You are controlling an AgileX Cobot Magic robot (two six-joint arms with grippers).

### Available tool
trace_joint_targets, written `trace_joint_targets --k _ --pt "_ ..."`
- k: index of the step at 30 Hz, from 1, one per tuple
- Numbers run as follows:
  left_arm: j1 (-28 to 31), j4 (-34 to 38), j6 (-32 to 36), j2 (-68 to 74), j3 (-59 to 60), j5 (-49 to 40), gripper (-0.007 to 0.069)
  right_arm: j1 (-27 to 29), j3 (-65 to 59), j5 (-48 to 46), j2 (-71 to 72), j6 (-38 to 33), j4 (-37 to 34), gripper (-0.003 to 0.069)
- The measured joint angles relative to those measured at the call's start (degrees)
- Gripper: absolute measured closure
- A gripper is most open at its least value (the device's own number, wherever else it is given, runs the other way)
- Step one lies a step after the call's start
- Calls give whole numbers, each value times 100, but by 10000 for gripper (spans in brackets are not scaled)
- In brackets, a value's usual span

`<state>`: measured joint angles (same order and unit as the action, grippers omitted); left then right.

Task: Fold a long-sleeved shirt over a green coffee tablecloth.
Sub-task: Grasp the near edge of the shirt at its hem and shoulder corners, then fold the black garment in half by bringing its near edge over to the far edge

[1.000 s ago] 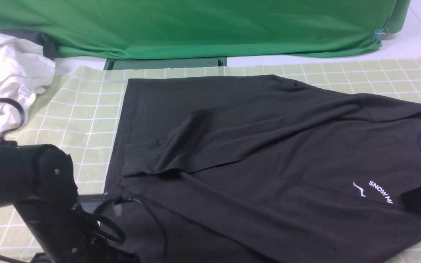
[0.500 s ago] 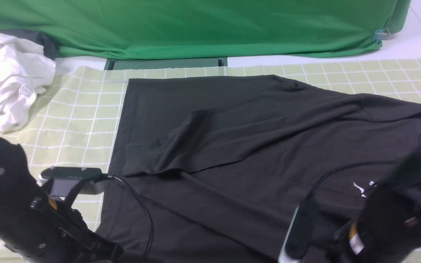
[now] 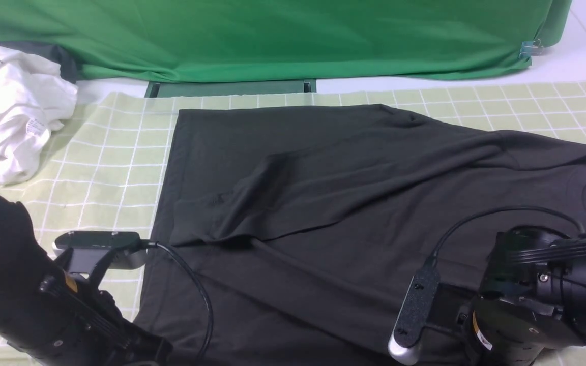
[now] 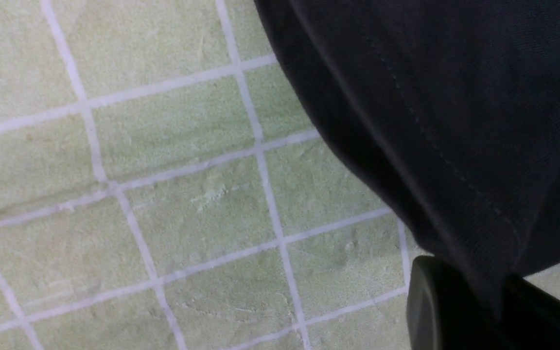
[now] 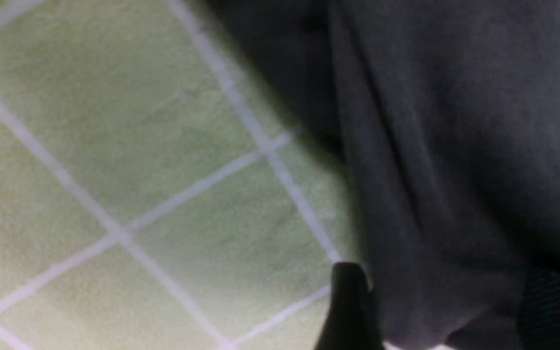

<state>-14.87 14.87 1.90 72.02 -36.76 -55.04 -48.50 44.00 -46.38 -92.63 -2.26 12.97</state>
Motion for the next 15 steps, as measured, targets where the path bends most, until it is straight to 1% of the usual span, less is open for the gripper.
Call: trace_joint_targets --k 2,4,5,6,7,8,9,10,12,14,15 --pt "0 0 0 0 0 5 597 0 0 40 0 20 6 255" --pt "0 0 0 0 4 5 597 0 0 119 0 9 6 321" --pt "0 0 0 0 4 5 597 0 0 167 -7 -16 6 368" --pt "0 0 0 0 4 5 597 0 0 183 -7 -35 6 378" --pt "0 0 10 0 4 5 597 0 0 220 -40 -103 11 498" --pt "0 0 10 0 4 5 597 0 0 225 -41 -111 11 522" --pt "0 0 10 0 4 5 597 0 8 210 -46 -126 11 584" --pt "0 -5 15 0 -9 -17 597 0 42 137 -46 -139 4 622" --pt "0 -11 15 -7 -76 -134 597 0 102 27 -6 -144 -74 636" --pt "0 -11 15 -64 -176 -275 597 0 166 -124 151 -262 -371 640" --pt "0 -6 15 -73 -185 -292 597 0 173 -154 191 -279 -409 640"
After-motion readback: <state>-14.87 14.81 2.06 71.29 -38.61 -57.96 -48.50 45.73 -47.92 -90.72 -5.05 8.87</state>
